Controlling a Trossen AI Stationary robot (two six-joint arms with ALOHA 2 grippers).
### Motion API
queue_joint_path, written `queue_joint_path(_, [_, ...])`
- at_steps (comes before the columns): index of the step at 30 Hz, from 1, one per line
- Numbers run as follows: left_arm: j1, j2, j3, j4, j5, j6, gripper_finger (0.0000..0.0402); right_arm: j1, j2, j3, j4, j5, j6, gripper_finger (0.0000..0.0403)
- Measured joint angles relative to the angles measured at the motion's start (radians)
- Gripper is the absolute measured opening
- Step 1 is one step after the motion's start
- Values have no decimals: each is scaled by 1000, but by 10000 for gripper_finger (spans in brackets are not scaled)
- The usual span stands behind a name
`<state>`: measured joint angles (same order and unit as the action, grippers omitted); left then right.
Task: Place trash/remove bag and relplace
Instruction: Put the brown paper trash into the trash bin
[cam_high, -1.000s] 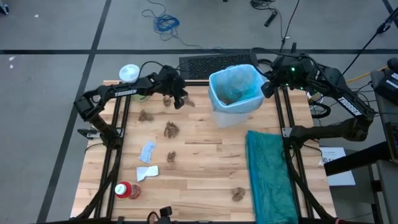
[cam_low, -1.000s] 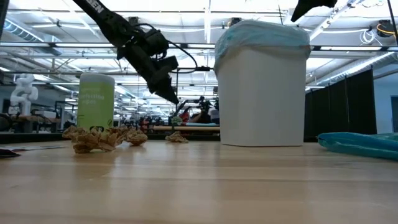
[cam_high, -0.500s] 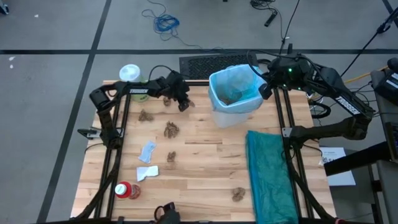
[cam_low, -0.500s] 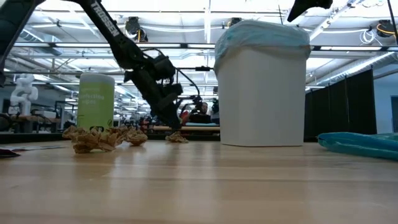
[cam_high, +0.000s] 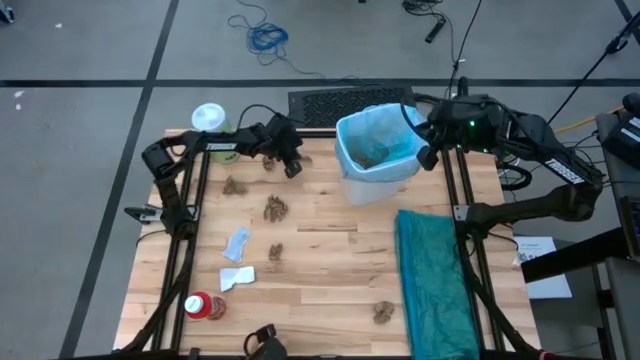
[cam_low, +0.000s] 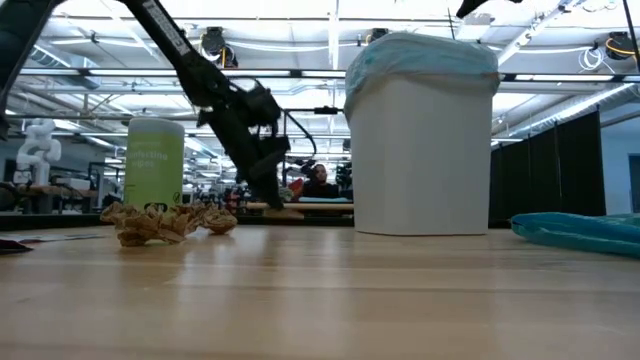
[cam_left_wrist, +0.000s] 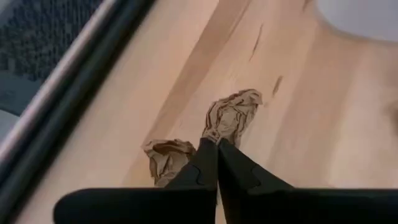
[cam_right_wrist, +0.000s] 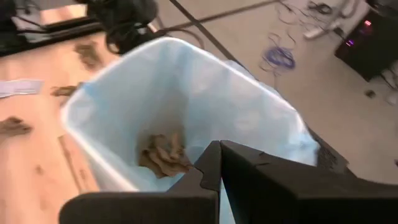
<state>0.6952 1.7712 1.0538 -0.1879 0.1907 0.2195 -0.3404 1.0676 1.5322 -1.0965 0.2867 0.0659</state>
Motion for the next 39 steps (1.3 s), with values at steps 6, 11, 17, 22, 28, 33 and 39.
queue_joint_path(6, [-22, -238, 0, -17, 110, 0, 2, 112, 2, 0, 11, 2, -2, 0])
queue_joint_path(11, [-94, -427, 1, 132, 202, -37, 2, 163, 5, 0, 2, 4, -18, 0])
queue_joint_path(17, [-177, -451, 102, 216, 201, -54, 1, 186, 27, 0, 39, 9, -31, 0])
queue_joint_path(22, [-206, -312, 297, 193, 199, -31, 1, 185, 63, 0, 65, 6, -59, 0])
queue_joint_path(28, [-221, -112, 520, 82, 210, -1, 5, 185, 95, 0, 77, 4, -82, 0])
queue_joint_path(33, [-223, -9, 622, 36, 247, 12, 51, 185, 100, 0, 77, 3, -82, 0])
queue_joint_path(39, [-225, -3, 683, 39, 247, 24, 109, 185, 97, 0, 76, 4, -90, 0])
